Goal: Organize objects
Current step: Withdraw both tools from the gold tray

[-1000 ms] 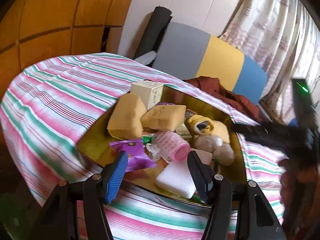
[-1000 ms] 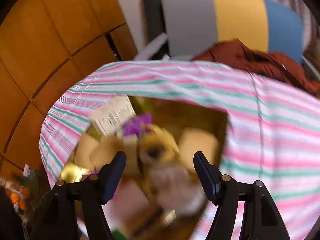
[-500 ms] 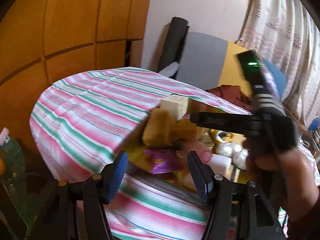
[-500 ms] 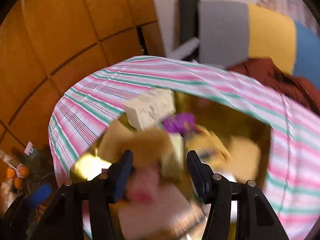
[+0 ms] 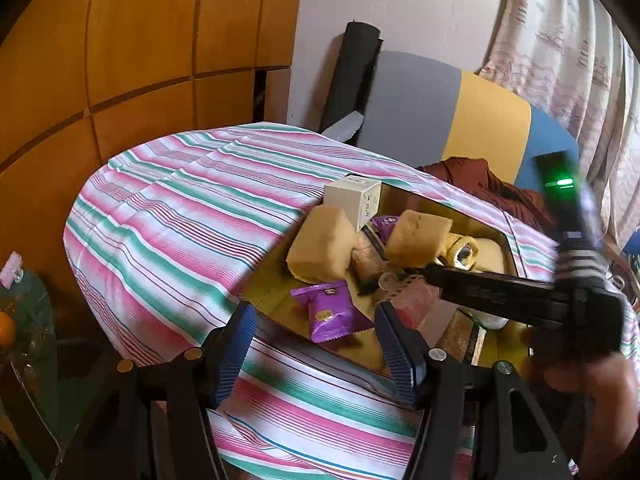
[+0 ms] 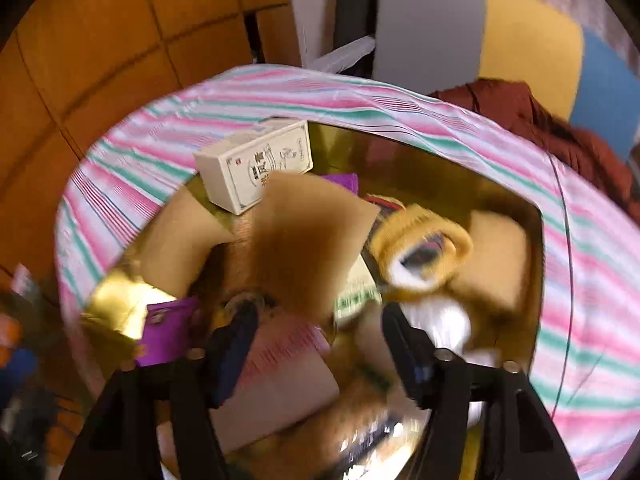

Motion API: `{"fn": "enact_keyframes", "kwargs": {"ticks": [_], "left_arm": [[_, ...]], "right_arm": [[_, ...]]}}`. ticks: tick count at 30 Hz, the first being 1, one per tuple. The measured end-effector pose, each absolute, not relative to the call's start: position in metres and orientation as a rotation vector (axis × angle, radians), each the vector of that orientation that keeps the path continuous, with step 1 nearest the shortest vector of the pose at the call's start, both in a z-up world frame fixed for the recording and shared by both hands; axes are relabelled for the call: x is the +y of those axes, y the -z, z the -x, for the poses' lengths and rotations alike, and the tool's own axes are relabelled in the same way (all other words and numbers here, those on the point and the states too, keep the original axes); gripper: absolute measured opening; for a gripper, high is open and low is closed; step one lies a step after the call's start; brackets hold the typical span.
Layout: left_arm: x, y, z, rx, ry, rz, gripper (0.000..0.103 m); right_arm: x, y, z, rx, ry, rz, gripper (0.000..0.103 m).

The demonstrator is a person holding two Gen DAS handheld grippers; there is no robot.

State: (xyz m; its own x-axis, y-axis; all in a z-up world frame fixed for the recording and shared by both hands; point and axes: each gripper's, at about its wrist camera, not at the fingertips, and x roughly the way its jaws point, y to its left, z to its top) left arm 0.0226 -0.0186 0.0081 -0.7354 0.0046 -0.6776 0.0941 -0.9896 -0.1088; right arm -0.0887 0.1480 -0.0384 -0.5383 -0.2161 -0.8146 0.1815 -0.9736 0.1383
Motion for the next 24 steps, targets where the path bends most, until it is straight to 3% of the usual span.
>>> {"fn": "enact_keyframes", "kwargs": {"ticks": [3, 13, 24], "left_arm": [[-0.011, -0.01, -0.019, 0.174, 2.862, -1.133, 0.063], [0.001, -0.027, -0.017, 0.079, 2.853, -1.044, 0.063], [-0.006, -0.031, -0.01, -0.032, 2.752, -1.076, 0.063]], "right_arm": [[0.158, 0.023, 0.066, -0.115, 2.603, -1.303, 0.083], [0.173, -0.018, 0.027, -0.066, 2.735, -1.208, 0.103], [0.173, -0.02, 0.016, -0.057, 2.804, -1.222, 0.103]]}}
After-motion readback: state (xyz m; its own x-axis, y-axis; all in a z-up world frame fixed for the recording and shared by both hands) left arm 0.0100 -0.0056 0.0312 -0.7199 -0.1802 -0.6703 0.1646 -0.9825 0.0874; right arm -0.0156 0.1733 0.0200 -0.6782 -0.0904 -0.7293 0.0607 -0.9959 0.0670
